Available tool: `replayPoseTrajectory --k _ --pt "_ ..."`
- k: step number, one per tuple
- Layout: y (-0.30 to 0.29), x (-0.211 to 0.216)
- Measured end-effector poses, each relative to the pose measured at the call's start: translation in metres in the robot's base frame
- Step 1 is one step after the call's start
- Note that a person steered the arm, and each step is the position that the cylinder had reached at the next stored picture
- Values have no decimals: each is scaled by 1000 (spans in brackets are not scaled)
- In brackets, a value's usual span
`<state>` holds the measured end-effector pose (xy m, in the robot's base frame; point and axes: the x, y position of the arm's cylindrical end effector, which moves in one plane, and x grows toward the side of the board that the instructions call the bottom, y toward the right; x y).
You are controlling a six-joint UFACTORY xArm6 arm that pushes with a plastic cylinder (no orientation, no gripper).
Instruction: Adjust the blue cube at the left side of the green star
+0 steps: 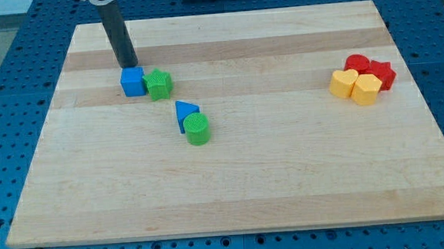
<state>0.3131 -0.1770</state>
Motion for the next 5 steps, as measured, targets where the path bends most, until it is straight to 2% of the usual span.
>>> replayPoseTrajectory --k 5 --pt "0 23"
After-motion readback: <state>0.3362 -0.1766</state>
